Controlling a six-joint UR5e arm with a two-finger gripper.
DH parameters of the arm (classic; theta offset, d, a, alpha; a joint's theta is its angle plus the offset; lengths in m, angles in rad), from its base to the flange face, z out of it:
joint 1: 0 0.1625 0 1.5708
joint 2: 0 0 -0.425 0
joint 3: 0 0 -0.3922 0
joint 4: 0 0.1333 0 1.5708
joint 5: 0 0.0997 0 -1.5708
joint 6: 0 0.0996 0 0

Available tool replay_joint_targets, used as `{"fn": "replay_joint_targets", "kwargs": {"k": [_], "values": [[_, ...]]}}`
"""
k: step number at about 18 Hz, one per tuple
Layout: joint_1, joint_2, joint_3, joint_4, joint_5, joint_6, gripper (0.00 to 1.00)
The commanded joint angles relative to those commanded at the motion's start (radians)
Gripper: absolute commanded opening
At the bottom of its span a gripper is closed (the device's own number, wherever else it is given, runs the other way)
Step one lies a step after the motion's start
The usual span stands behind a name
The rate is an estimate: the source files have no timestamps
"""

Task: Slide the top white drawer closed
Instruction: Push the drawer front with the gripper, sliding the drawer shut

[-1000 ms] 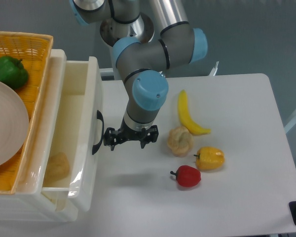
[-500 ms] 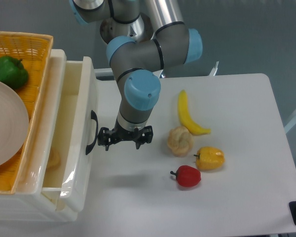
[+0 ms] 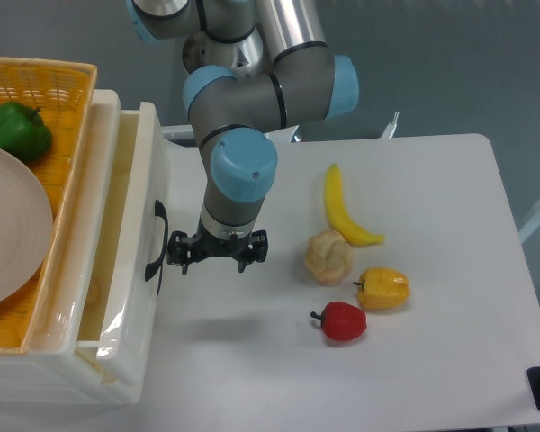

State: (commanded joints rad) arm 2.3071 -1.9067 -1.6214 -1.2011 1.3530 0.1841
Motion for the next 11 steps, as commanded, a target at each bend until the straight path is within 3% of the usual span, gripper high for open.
{"fn": "replay_joint_targets", "kwargs": {"k": [11], "values": [[-0.023, 0.000, 0.000, 0.000, 0.000, 0.000, 1.00]]}}
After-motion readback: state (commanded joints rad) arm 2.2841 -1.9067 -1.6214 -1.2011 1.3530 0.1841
